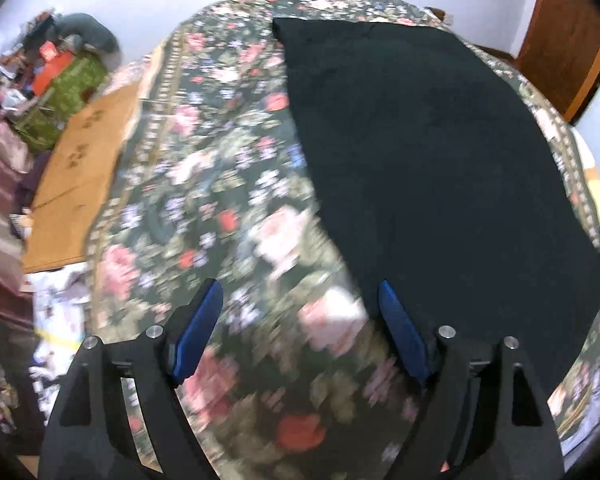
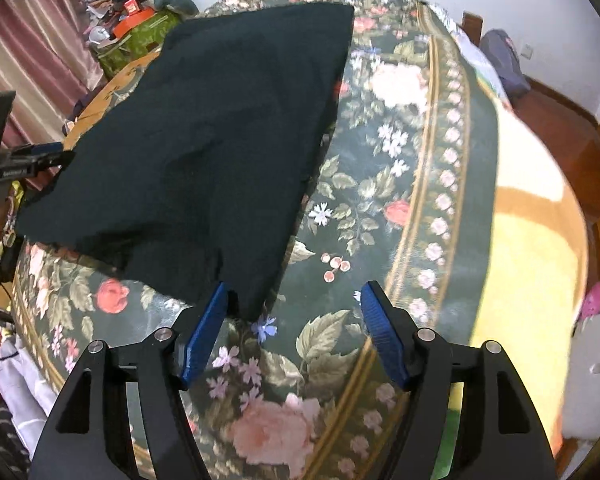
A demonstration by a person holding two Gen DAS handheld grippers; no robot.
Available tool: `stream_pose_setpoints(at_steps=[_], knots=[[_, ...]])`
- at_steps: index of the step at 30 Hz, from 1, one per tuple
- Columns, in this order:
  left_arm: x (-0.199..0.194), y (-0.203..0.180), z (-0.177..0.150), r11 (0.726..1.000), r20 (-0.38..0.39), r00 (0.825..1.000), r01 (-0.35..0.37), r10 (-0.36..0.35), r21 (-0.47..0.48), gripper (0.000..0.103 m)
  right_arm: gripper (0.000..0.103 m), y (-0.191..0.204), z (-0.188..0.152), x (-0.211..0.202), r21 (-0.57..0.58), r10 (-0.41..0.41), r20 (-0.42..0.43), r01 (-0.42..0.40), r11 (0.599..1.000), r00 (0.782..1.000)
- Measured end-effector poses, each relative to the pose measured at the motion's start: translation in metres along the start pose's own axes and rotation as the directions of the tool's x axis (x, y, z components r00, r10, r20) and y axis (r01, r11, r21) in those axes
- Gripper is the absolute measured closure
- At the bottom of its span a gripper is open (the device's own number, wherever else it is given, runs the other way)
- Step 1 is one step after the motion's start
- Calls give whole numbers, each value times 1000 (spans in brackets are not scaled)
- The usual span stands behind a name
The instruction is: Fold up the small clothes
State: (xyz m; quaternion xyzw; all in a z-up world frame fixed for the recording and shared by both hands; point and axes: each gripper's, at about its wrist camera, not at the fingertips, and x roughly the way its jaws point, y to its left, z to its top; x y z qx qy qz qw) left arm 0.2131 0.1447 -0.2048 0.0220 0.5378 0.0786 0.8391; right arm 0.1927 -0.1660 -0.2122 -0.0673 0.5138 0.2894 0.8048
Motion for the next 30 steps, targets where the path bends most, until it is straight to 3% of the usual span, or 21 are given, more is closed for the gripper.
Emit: stream_pose_setpoints(at_steps=[3, 7, 11, 14, 16, 19, 24, 27, 28, 29, 30], knots=[[-17, 1, -11, 1000, 21, 1000, -15, 15, 9, 23, 38, 1, 6, -10, -8, 6, 55, -6, 1000, 998], [-30, -10, -26, 998, 36, 998, 55, -55, 9, 19, 33, 10, 11, -10, -13, 41, 86, -40, 999, 995], [-21, -24, -36, 988, -2, 988, 152, -153, -37, 19, 33, 19, 7, 8, -17, 63, 72, -62, 998, 995], [-18, -33, -38, 982, 17, 985, 173, -173, -71, 19, 33, 18, 5, 22, 6, 66, 52, -66, 998, 996], [-14, -34, -37, 971, 13, 975, 221, -221, -93, 28, 33, 17, 6, 29, 31, 78, 43, -79, 996, 996], [-10, -33, -34, 952, 15, 961, 276, -277, -130, 32, 33, 10, 6, 38, 75, 114, 39, -117, 990, 993], [-9, -41, -28, 944, 30, 951, 309, -308, -117, 55, 37, 3, 4, 47, 117, 176, 40, -179, 977, 984], [-6, -41, -25, 936, 36, 945, 328, -326, -129, 71, 50, 5, 4, 47, 114, 203, 57, -209, 971, 977], [-5, -40, -23, 931, 35, 941, 338, -337, -135, 75, 58, 6, 2, 45, 109, 208, 60, -214, 971, 976], [-5, -40, -22, 923, 33, 933, 359, -358, -139, 87, 68, 8, 2, 42, 102, 217, 65, -223, 969, 974], [-5, -40, -22, 917, 29, 928, 372, -372, -140, 90, 71, 12, 2, 40, 97, 218, 65, -223, 970, 974]])
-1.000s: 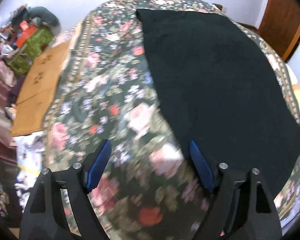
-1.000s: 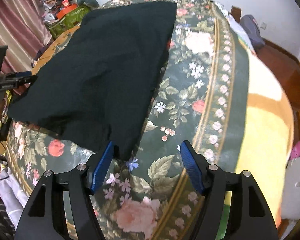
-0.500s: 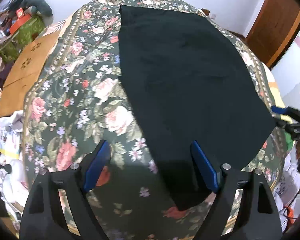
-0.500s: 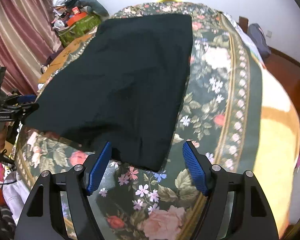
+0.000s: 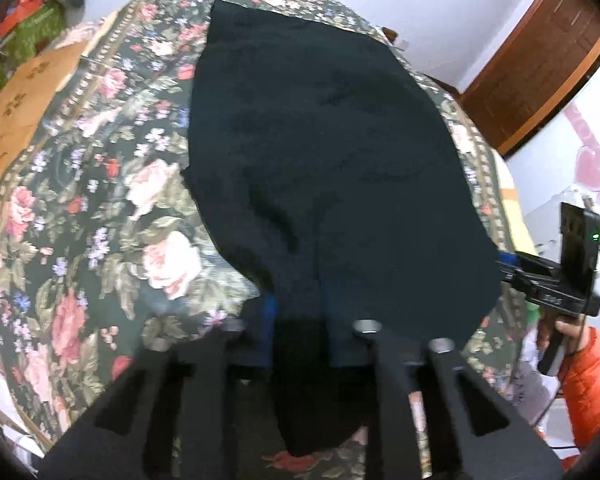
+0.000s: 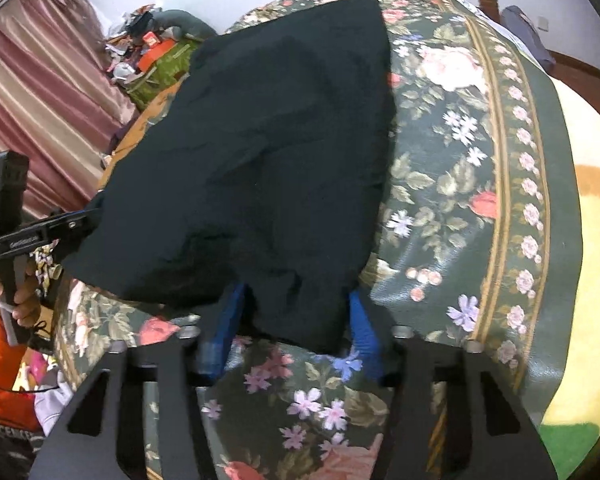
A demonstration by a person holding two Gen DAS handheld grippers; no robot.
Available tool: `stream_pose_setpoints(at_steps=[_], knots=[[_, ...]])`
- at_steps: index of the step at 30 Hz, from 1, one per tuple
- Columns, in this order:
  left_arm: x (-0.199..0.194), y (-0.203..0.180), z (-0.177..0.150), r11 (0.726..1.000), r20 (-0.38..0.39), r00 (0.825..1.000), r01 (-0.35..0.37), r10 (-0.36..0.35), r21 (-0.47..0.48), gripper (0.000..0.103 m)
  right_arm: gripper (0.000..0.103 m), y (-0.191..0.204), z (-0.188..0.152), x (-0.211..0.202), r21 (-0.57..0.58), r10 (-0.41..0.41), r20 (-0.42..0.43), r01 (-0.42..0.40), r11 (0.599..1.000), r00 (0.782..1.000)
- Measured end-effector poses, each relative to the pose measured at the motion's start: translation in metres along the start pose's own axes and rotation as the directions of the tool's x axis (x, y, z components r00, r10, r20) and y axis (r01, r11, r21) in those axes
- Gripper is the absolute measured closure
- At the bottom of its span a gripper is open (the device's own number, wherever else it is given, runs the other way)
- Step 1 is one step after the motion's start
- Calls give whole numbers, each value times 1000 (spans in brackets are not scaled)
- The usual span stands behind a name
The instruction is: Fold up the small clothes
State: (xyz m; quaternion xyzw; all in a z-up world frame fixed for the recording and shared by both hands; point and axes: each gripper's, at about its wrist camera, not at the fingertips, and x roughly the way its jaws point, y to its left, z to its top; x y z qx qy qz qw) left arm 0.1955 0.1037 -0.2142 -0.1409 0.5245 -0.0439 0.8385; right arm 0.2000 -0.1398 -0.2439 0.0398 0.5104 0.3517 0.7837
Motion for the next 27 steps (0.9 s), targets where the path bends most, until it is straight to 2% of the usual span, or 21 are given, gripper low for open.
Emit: stream_pose_setpoints(at_steps=[2, 5, 11, 16, 21, 27], knots=[[-1, -3, 1, 1000, -7, 1000, -6, 6, 11, 92, 84, 8, 2, -1, -30, 0, -1, 0, 1000, 1000], [-7, -6, 5, 1000, 1, 1000, -7, 7, 24, 94, 91, 20, 8, -3, -82, -19, 16, 20, 996, 1000], [-48, -10, 28, 999, 90, 995, 26, -30, 39, 95, 92, 37, 34, -30, -142, 3, 99, 11, 990, 995], [-68, -19, 57, 997, 142, 988, 47, -55, 59, 96, 93, 51, 67, -56, -192, 3, 187, 34, 981, 982], [-83, -23, 100, 997, 206, 977, 31, -47, 77, 96, 93, 59, 103, -67, -239, -27, 248, 88, 967, 968], [-84, -14, 161, 998, 258, 966, 9, -24, 60, 96, 93, 57, 152, -61, -245, -47, 303, 125, 961, 952]])
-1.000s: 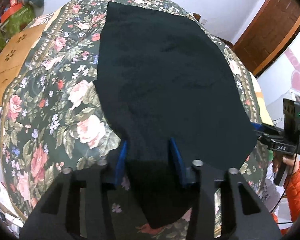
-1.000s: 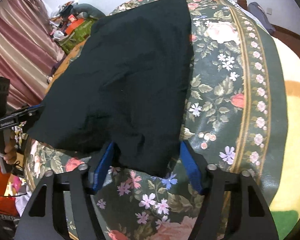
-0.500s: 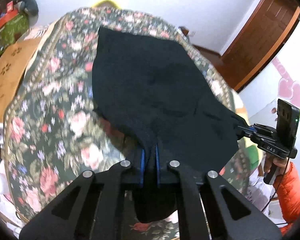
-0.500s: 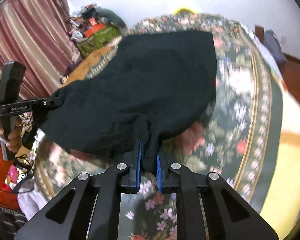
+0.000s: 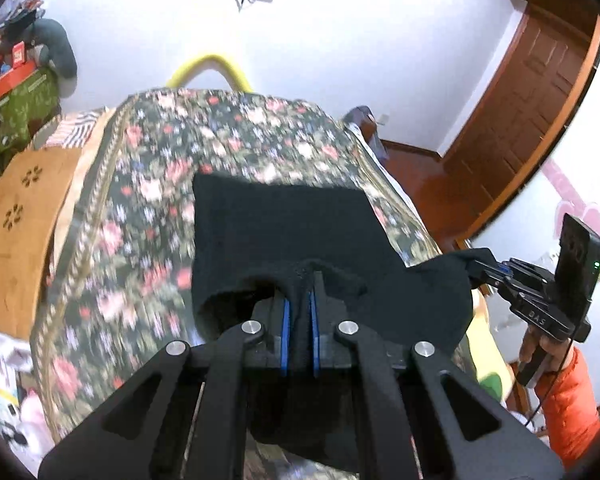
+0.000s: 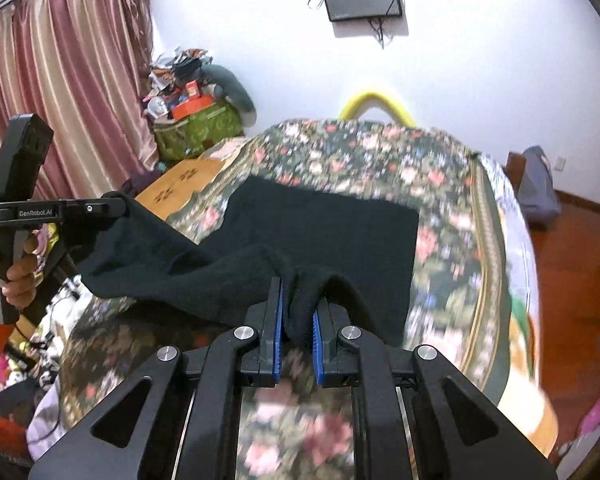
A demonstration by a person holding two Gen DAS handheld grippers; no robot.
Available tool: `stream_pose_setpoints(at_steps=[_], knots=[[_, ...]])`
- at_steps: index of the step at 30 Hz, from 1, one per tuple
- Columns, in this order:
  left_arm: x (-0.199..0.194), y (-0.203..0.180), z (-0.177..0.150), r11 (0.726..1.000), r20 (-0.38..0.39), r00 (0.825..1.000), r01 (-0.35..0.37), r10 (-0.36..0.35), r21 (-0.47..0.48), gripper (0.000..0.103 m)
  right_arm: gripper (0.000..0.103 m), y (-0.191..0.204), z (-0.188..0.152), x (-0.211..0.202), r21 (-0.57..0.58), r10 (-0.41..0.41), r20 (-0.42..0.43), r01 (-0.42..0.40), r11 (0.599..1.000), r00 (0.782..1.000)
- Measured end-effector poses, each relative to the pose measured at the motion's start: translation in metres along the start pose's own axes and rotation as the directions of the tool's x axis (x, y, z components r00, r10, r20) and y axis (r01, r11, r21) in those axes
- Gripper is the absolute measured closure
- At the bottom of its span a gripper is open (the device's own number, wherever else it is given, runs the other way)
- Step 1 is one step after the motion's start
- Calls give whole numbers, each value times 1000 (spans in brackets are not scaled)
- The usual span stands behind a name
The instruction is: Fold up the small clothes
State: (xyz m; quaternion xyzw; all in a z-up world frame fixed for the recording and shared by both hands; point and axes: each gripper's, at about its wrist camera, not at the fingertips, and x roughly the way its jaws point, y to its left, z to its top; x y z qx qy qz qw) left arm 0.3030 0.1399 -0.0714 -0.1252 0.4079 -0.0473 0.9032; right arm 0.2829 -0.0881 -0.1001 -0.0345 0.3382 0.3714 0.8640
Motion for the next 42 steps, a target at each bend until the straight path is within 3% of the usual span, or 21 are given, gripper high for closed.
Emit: stream_pose_setpoints(at_steps=[7, 12, 15, 22, 25, 26, 27, 29, 30, 32, 36, 42], knots=[[58, 31, 45, 998, -21, 998, -61, 61, -12, 96, 93, -23, 43, 52, -21, -33, -22, 32, 999, 999], [122, 66, 72, 994, -76, 995, -63, 56, -95, 96, 93, -45, 60, 100, 9, -55, -57, 56, 998, 997], [162, 82, 80, 992, -102, 992, -80, 70, -101, 96, 93, -64, 58, 131, 38, -68, -95, 72, 997, 993], [229, 90, 70, 986, -200, 966, -166, 163, 2, 93, 91, -86, 35, 180, 62, -81, -182, 93, 994, 980], [223, 88, 69, 986, -200, 965, -169, 167, 12, 88, 85, -86, 29, 179, 57, -90, -178, 101, 993, 980], [218, 89, 70, 983, -207, 961, -185, 182, 5, 75, 78, -84, 29, 174, 55, -97, -183, 109, 993, 978], [212, 89, 71, 978, -203, 958, -208, 204, 3, 57, 75, -84, 29, 173, 54, -100, -193, 112, 992, 976], [186, 87, 71, 964, -134, 954, -266, 267, 20, 35, 64, -81, 29, 162, 40, -119, -203, 129, 991, 972], [170, 85, 68, 958, -94, 953, -286, 288, 33, 29, 60, -79, 28, 156, 36, -121, -202, 131, 991, 972], [146, 81, 61, 953, -67, 952, -296, 300, 54, 28, 43, -75, 25, 140, 38, -109, -185, 118, 992, 977], [104, 69, 30, 959, -65, 959, -269, 275, 86, 21, 41, -60, 14, 104, 33, -86, -159, 92, 995, 984], [76, 43, -31, 961, -85, 966, -231, 246, 150, 14, 40, -41, -9, 71, 31, -65, -167, 71, 997, 984]])
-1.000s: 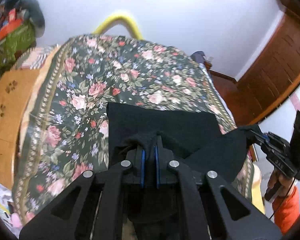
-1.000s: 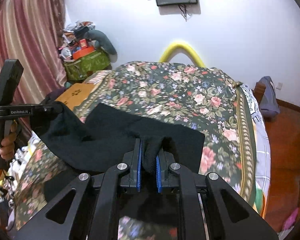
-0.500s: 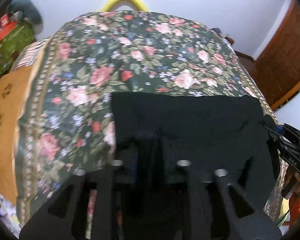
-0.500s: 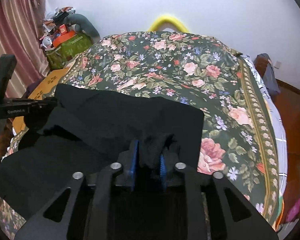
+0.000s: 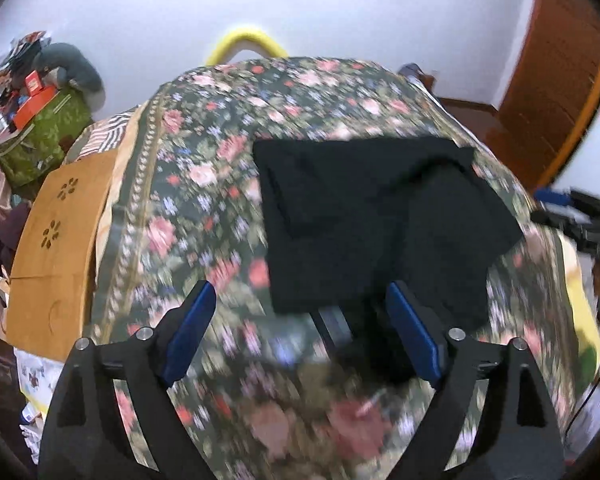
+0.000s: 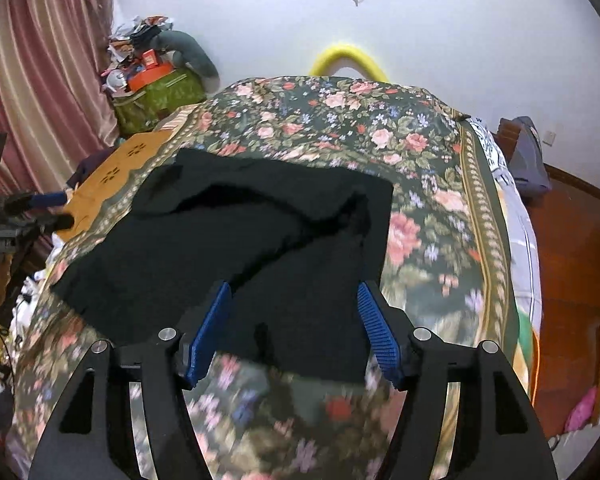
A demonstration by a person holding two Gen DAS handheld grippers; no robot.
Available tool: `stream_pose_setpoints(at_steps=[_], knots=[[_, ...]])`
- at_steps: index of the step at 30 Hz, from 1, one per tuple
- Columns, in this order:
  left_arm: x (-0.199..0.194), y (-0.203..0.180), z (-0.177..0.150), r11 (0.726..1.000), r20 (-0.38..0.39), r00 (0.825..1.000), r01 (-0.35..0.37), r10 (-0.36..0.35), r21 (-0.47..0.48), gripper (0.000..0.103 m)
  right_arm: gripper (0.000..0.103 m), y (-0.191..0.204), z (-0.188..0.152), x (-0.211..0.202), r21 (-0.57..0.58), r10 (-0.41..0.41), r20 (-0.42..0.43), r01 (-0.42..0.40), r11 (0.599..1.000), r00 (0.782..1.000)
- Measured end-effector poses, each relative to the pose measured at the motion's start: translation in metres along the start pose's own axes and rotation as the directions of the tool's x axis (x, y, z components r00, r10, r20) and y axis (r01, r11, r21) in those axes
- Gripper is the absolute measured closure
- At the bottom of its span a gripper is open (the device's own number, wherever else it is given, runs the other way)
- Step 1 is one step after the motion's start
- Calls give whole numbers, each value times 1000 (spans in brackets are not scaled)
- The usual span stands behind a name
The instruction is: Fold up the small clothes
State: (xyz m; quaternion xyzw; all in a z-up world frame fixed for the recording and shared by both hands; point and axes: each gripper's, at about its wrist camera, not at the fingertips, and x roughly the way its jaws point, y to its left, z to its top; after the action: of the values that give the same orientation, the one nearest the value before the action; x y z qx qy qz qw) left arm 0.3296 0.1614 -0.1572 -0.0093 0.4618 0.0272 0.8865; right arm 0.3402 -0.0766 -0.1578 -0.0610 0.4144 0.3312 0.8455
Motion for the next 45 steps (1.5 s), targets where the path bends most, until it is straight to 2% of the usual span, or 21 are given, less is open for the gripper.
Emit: stream_pose_setpoints(at_steps=[4, 7, 16, 21, 25, 27, 31, 35, 39, 40, 45], knots=[[-2, -26, -35, 997, -16, 1000, -12, 13, 81, 14, 37, 6, -13, -4, 0, 2, -17, -2, 1000, 1000], [3, -40, -46, 993, -8, 1000, -25, 26, 114, 13, 37, 6, -18, -2, 7, 8, -20, -8, 1000, 1000], [41, -71, -50, 980, -37, 999, -30, 38, 199, 11, 37, 0, -18, 25, 34, 15, -35, -14, 999, 999], [46, -75, -52, 979, -22, 998, -49, 54, 198, 11, 37, 7, -27, 40, 10, 30, -55, -29, 1000, 998], [45, -81, -51, 963, 38, 992, -126, 120, 239, 11, 37, 22, -37, 39, -56, 20, -60, -23, 998, 998], [43, -80, -48, 960, 71, 988, -153, 140, 234, 11, 37, 26, -41, 34, -44, 63, -53, -65, 997, 997], [41, -68, -40, 982, 38, 996, -87, 82, 165, 11, 37, 38, -49, 24, -18, 159, -46, -160, 987, 986], [26, -47, -36, 992, 46, 997, -63, 58, 109, 11, 37, 50, -52, 21, -23, 187, -31, -188, 982, 982], [10, -21, -38, 994, 52, 995, -89, 86, 57, 11, 38, 54, -52, 32, 27, 237, -46, -236, 971, 970], [8, -16, -41, 995, 50, 995, -93, 91, 46, 11, 40, 55, -53, 37, 39, 249, -54, -247, 968, 967], [1, 3, -55, 992, 47, 992, -118, 116, 35, 11, 65, 60, -53, 63, 118, 292, -75, -282, 952, 953]])
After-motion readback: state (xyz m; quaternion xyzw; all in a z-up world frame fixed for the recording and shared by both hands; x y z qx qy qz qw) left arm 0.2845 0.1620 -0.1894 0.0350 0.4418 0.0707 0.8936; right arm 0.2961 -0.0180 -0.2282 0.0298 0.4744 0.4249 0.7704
